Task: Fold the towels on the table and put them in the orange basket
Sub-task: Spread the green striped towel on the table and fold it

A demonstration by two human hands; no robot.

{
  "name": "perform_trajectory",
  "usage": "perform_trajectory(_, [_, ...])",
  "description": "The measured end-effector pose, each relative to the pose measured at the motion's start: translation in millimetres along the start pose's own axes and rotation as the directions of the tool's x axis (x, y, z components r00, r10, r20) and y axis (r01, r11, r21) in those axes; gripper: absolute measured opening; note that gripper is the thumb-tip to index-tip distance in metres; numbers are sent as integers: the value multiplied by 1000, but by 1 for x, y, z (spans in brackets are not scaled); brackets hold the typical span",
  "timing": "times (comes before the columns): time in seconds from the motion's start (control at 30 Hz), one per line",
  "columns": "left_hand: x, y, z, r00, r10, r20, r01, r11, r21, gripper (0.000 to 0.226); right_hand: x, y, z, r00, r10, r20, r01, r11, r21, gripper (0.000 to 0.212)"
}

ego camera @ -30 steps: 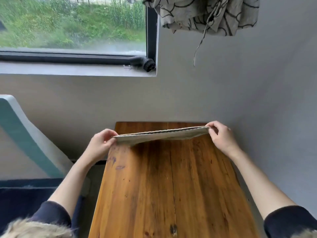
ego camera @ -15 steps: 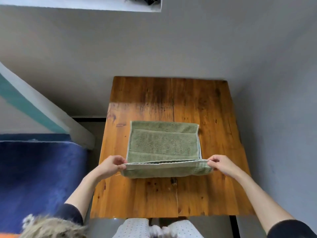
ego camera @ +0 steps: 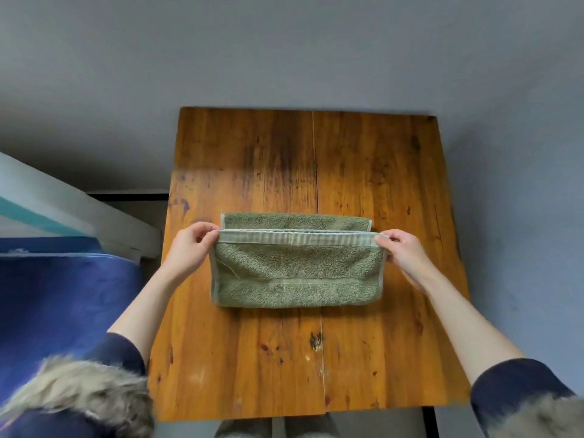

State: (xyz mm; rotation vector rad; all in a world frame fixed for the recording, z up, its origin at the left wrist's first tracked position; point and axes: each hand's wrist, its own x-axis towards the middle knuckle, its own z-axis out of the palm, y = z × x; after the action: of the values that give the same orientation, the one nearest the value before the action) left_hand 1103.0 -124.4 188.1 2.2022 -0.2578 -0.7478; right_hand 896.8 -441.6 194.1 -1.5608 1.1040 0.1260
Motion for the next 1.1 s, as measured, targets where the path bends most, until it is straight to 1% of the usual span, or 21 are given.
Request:
perform_trajectory(0.13, [30,-4,11,999,-12,-48,13,1000,16,17,28,2,7,998,4,-56,-3,1000,7,11])
perform_trajectory(0.23, [45,-6,18,997,3,-81,0,999,37,16,43,4,12,995,-21,-101,15,998,-55,16])
perform_trajectory(0.43, [64,-12,30,994,-1,-113,10,996,85,10,64,7,22,988,-57,-146,40,993,-115,13])
perform_trajectory(0.57, [77,-15,39,981,50,-189,-19,986,166,15,77,10,26,976,-100,-193,58,976,-212,8])
perform_trajectory(0.7, [82,-17,50,966,111,-234,-55,971,235,22,83,17,33,952,-109,-285,16,951,-310,17])
perform_trajectory(0.77, [77,-18,56,949,134,-286,-45,954,298,31,77,21,38,905,-192,-380,40,927,-372,23])
perform_trajectory(0.8, [70,-19,60,936,172,-308,-50,929,368,35,70,23,42,866,-277,-416,82,900,-428,26])
perform_trajectory(0.83, [63,-21,64,920,239,-310,-81,891,448,37,63,26,47,829,-374,-416,138,857,-496,29])
perform_trajectory(0.87, [52,-23,71,906,319,-279,-137,842,522,39,56,29,54,805,-464,-371,200,800,-565,32])
perform_trajectory(0.9, [40,-25,80,894,395,-213,-208,785,584,42,46,35,64,794,-537,-284,267,728,-631,35])
perform_trajectory(0.97, [11,-29,106,871,491,-16,-361,661,658,46,27,50,90,779,-624,-53,404,565,-719,42])
perform_trajectory(1.03, [-9,-33,135,853,497,160,-454,557,695,49,13,64,116,761,-635,132,492,433,-755,48])
perform_trajectory(1.1, [-13,-38,153,863,451,228,-457,504,733,54,10,75,133,769,-609,193,497,380,-780,51])
